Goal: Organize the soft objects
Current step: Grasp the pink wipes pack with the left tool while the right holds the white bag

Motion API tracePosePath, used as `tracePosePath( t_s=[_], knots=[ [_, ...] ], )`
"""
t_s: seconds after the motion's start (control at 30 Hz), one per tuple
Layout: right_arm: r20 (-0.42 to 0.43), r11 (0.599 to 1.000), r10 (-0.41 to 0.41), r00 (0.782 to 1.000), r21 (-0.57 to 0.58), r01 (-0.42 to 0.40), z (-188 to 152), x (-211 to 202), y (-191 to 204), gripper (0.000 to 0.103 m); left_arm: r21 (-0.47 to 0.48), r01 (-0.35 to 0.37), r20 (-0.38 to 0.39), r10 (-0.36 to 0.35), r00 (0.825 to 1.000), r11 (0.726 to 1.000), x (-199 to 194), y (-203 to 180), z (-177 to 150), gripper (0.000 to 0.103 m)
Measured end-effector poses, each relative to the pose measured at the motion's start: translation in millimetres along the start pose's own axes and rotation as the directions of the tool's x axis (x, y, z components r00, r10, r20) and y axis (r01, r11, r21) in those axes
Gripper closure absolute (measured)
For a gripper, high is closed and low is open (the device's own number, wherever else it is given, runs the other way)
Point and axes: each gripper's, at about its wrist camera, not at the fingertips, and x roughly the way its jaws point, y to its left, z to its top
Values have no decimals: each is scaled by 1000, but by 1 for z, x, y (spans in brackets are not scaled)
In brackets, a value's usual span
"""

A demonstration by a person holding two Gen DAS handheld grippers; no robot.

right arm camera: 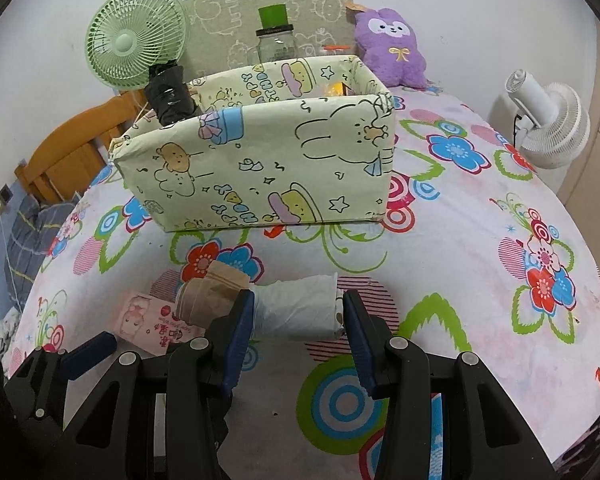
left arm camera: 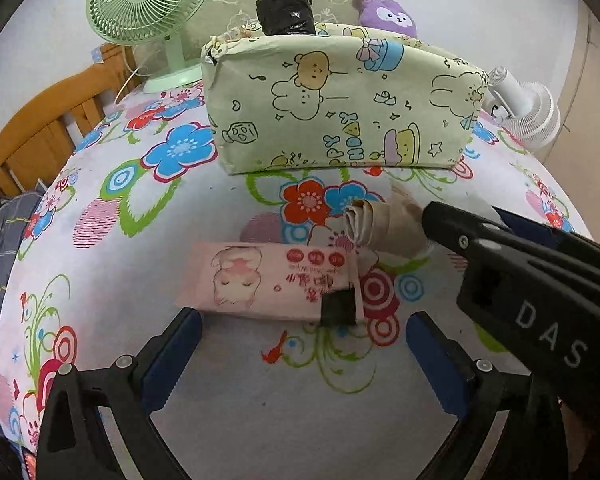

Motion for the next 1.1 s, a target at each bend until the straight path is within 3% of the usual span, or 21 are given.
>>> tracePosePath(
  t_s=[0.3,0.4,0.6,0.77,1.1],
  knots=[
    [3,1000,-14,1000,18,14,6,3,-9,55,-8,4,14,-3,1000,1000,11,-5,16,0],
    [0,999,-21,1000,24,21,8,6,-11,55,-15,-7,25,8,1000,1000,13,-5,20,6],
    [-12,999,-19,1000,26,19,8,11,-13,55,-32,-20,45,22,999,999,11,-4,23,28],
    [-14,1000,-8,1000,23,9,6,10,-12,55,-29,-6,52,7,999,1000,5,-8,21,63],
    [17,1000,2,1000,16,-2,2,-8,-9,55,-15,-13,68,14,998,1000,-8,-18,15,64]
  ],
)
